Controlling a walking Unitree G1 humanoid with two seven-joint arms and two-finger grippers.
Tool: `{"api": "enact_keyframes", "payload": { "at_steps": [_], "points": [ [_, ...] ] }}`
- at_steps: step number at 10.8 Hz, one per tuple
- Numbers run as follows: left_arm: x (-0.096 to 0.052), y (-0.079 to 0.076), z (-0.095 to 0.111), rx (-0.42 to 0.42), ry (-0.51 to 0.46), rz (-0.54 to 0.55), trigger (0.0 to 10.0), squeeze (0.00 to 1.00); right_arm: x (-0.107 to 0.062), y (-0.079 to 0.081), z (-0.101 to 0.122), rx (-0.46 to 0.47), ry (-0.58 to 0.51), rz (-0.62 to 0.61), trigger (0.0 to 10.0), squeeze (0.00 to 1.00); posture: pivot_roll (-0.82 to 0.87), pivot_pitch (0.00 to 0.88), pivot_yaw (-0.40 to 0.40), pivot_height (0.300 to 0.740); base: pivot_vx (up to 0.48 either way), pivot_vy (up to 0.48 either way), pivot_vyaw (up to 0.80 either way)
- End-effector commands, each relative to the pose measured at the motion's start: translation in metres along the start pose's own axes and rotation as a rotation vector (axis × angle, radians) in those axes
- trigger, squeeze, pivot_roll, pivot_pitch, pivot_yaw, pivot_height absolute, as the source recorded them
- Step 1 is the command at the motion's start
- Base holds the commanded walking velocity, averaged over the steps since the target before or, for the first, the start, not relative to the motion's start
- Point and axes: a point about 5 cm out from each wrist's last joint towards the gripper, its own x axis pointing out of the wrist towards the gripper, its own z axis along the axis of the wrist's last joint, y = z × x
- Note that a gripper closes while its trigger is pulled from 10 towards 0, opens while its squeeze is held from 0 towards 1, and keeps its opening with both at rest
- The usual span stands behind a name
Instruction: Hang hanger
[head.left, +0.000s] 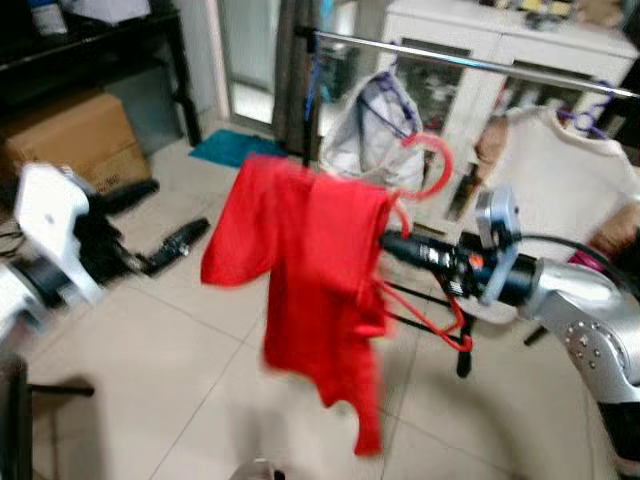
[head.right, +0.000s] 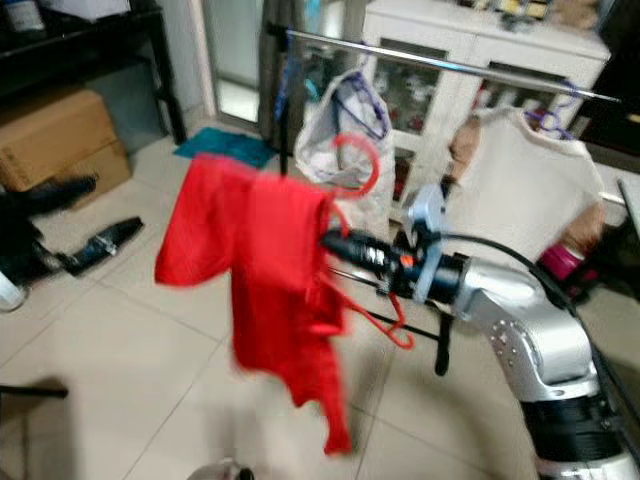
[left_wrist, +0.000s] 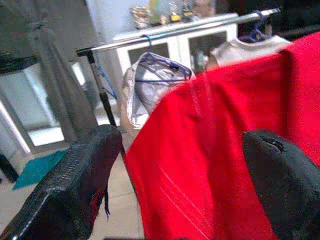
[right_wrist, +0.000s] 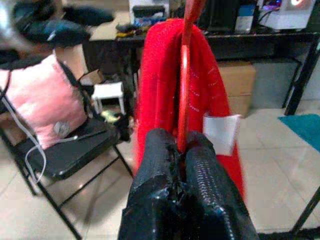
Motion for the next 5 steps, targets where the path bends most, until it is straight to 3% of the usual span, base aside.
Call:
{"api": "enact_keyframes", "payload": {
  "at_steps": [1,2,3,4,5],
  "points": [
    [-0.001,0.004,0.001,0.005,0.009,-0.025,10.0,1.00,-0.001,0.000,0.008,-0.047,-0.009,0.038,10.0,0.00,-0.04,0.000,0.001,0.740,0.000,0.000,0.00],
    [-0.002,0.010,0.001,0.018,0.028,-0.037,10.0,1.00,-0.001,0.003,0.011,-0.050,-0.016,0.090,10.0,0.00,-0.04,0.000,0.009,0.740,0.000,0.000,0.00],
    [-0.004,0.023,0.001,0.050,0.043,-0.038,10.0,0.81,-0.002,0.007,0.015,-0.050,-0.022,0.165,10.0,0.00,-0.05,0.000,0.014,0.740,0.000,0.000,0.00],
    [-0.003,0.032,-0.002,0.036,0.062,-0.075,10.0,0.00,-0.004,0.012,0.018,-0.038,-0.022,0.244,10.0,0.00,-0.05,0.000,0.017,0.740,0.000,0.000,0.00],
    [-0.004,0.038,-0.011,0.004,0.098,-0.083,10.0,0.00,-0.004,0.016,0.018,-0.029,-0.017,0.287,10.0,0.00,-0.05,0.000,0.019,0.740,0.000,0.000,0.00]
  ]
}}
